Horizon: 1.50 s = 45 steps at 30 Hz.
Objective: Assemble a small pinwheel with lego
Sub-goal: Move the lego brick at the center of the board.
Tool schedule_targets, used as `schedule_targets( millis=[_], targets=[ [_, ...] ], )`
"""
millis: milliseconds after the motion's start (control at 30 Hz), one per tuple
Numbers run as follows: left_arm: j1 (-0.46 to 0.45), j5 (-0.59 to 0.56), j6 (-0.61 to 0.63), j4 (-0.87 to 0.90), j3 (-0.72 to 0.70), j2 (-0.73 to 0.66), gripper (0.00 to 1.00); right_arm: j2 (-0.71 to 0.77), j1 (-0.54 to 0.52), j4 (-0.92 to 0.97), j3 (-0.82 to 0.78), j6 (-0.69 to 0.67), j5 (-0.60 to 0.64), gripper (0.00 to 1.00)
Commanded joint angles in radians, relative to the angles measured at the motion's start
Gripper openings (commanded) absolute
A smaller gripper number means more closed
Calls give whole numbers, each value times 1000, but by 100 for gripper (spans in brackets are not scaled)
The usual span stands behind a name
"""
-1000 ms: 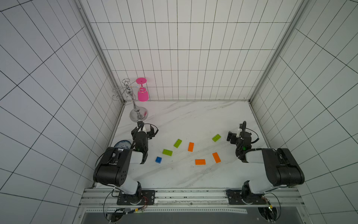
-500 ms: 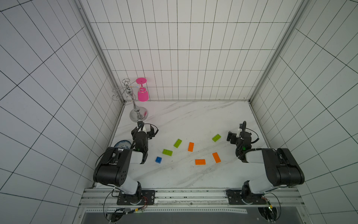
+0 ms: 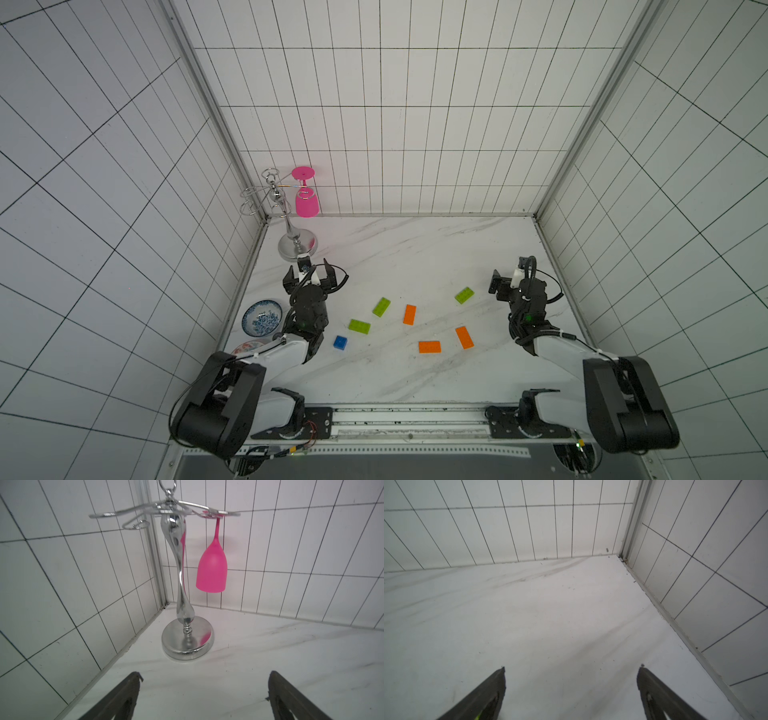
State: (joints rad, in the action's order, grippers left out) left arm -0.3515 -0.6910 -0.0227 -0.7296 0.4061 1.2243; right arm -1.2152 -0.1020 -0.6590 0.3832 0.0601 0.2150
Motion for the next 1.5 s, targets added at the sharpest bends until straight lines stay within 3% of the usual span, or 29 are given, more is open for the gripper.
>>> schedule_targets(
  millis=[0, 67, 200, 333, 367, 467, 500, 633, 700, 867, 967, 1200, 1467],
  targets=[
    [-76, -263, -180, 375, 123, -76, 97, 81, -72, 142, 92, 103, 13, 99],
    [-147, -228, -273, 525, 175, -110, 97, 122, -153, 205, 111, 167, 48, 99],
    [-286, -106, -401, 651, 220, -150, 97, 184, -286, 259, 106, 267, 61, 98],
    [-403, 78, -499, 778, 270, -126, 97, 194, -348, 562, 195, 512, 39, 99],
    [-419, 137, -507, 792, 273, -114, 97, 178, -363, 680, 238, 550, 41, 99],
    [-432, 290, -540, 825, 262, -98, 97, 121, -416, 754, 281, 550, 41, 99],
    [-432, 330, -553, 829, 254, -101, 97, 99, -435, 788, 296, 561, -40, 99],
    [-430, 413, -608, 738, 168, -109, 98, -28, -515, 926, 403, 603, -94, 99],
    [-391, 463, -601, 693, 133, -112, 98, -106, -561, 984, 468, 645, -94, 96],
    [-100, 771, -647, 627, 65, -124, 98, -350, -661, 1122, 678, 720, -45, 81],
    [5, 849, -636, 641, 63, -129, 98, -468, -692, 1176, 789, 741, -50, 72],
    [43, 866, -589, 680, 85, -113, 98, -624, -757, 1268, 941, 784, -14, 69],
    [49, 822, -560, 720, 96, -113, 98, -714, -767, 1298, 995, 778, -44, 65]
  ],
)
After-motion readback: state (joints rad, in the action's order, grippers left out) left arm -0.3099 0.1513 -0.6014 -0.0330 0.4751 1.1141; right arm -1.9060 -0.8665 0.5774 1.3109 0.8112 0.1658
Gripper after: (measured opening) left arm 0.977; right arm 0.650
